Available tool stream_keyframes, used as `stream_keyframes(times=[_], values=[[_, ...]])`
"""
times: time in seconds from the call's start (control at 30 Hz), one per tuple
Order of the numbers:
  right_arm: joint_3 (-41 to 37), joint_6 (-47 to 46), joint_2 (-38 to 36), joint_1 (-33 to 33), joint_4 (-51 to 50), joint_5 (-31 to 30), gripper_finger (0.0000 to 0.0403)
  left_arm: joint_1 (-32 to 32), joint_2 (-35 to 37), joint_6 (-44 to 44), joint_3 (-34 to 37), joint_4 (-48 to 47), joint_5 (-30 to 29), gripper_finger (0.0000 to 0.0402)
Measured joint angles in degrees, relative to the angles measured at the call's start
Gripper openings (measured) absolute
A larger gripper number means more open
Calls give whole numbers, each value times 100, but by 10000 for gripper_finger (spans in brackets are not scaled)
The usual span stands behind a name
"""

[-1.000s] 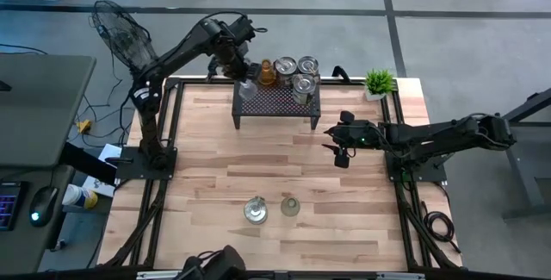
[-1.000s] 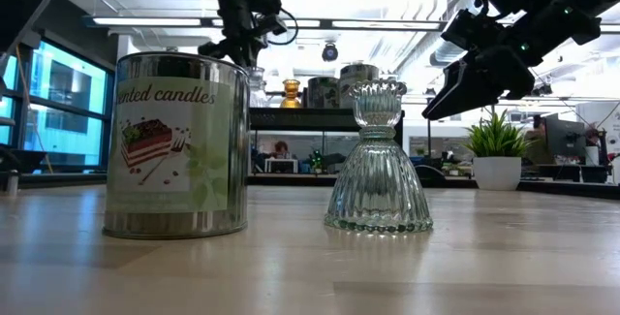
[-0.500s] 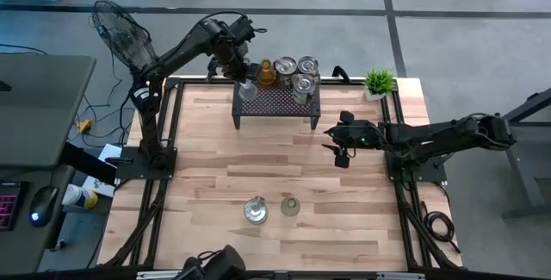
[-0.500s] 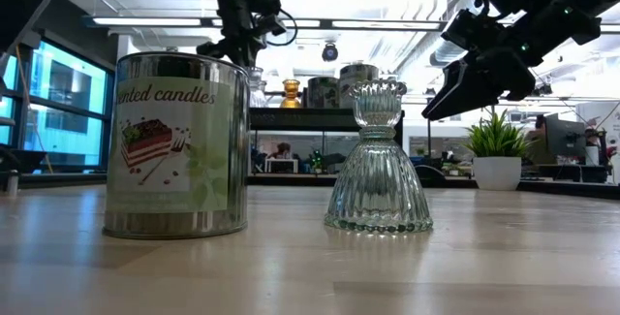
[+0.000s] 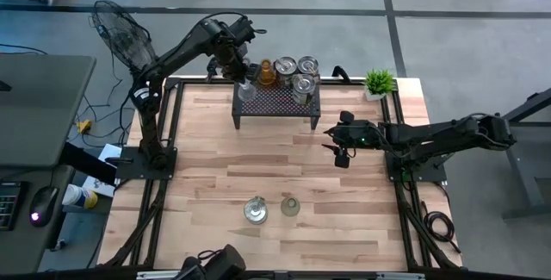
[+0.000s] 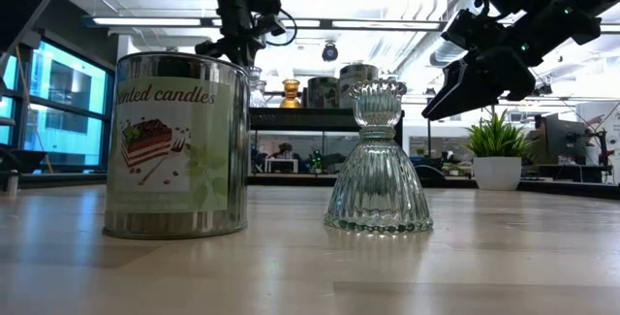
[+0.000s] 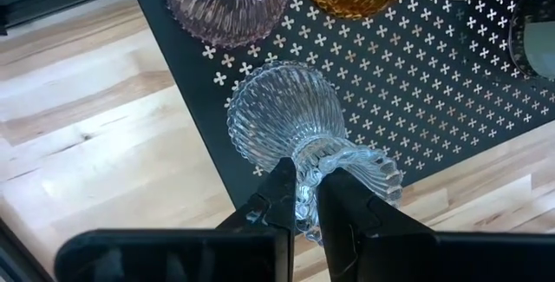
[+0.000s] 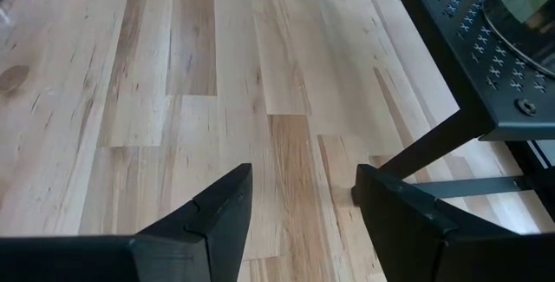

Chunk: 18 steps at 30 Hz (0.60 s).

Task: Pick & Place candle stick holders
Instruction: Put the transparent glass candlestick on the shelf aligned with the other candlesticks

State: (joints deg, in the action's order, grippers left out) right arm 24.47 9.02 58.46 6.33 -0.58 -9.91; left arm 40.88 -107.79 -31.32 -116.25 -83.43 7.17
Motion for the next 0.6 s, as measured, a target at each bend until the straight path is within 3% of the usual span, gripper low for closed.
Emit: stream_keyframes(times=[0.23,0.6], values=[[-1,0,0,-2,-1,1,199,2,-24,-19,7,137,-140,68],[-1,-6,0,-1,-2,2,199,0,-24,91,11,441,-168,77]])
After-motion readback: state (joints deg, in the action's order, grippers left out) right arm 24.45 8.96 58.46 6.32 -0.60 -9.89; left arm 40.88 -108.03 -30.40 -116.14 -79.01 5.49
